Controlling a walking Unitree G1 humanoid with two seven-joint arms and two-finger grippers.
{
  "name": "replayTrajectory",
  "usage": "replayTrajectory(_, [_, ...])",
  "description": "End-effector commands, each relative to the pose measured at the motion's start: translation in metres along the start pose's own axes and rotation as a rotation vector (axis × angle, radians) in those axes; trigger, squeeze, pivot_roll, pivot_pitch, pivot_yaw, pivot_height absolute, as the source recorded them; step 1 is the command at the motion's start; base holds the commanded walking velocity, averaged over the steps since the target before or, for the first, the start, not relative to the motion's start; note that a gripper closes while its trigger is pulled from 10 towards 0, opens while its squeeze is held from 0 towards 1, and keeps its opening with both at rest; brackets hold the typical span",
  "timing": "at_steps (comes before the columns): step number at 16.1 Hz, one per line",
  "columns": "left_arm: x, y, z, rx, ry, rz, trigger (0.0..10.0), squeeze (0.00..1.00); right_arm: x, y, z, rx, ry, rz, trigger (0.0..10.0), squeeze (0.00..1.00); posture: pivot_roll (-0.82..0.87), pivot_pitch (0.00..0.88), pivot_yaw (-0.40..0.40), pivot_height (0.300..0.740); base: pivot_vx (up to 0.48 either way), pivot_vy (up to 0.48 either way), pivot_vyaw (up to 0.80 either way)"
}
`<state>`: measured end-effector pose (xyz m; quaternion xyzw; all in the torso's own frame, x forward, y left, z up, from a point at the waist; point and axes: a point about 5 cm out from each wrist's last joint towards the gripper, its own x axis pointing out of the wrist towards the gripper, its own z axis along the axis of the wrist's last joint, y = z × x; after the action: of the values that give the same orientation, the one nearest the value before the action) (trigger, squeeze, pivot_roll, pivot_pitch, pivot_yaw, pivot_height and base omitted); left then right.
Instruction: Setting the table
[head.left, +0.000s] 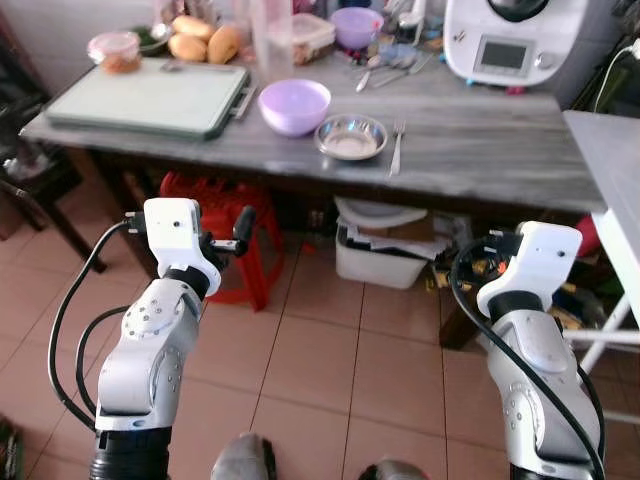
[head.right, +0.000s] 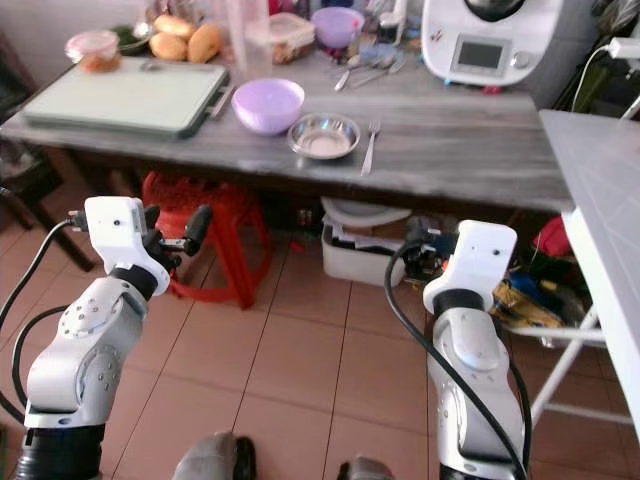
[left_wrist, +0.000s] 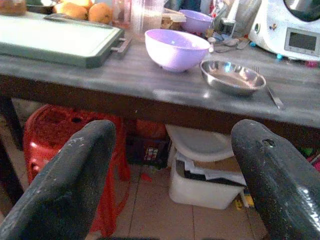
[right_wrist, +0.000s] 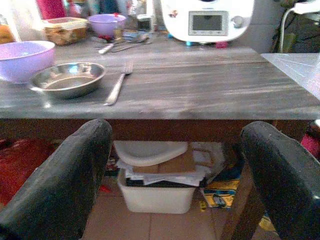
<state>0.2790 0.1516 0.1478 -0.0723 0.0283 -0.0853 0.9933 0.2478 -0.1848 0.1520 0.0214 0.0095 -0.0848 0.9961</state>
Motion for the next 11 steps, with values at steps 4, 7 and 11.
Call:
replayTrajectory(4, [-0.002, -0.003, 0.005, 0.015, -0.037, -0.054, 10.0, 0.00, -0.001, -0.003, 0.000, -0.007, 0.002, -0.013, 10.0, 0.00, -0.06, 0.000, 0.005, 0.740, -0.077, 0.000, 0.00])
replayTrajectory(7, [-0.004, -0.004, 0.006, 0.043, -0.057, -0.069, 10.0, 0.00, -0.001, -0.004, 0.003, -0.035, -0.031, -0.022, 10.0, 0.00, -0.06, 0.000, 0.003, 0.740, 0.000, 0.000, 0.00])
replayTrajectory(11, [-0.017, 0.000, -0.007, 0.124, -0.091, 0.000, 10.0, 0.00, -0.011, -0.006, 0.003, -0.079, -0.129, -0.033, 10.0, 0.00, -0.06, 0.000, 0.004, 0.740, 0.000, 0.000, 0.00])
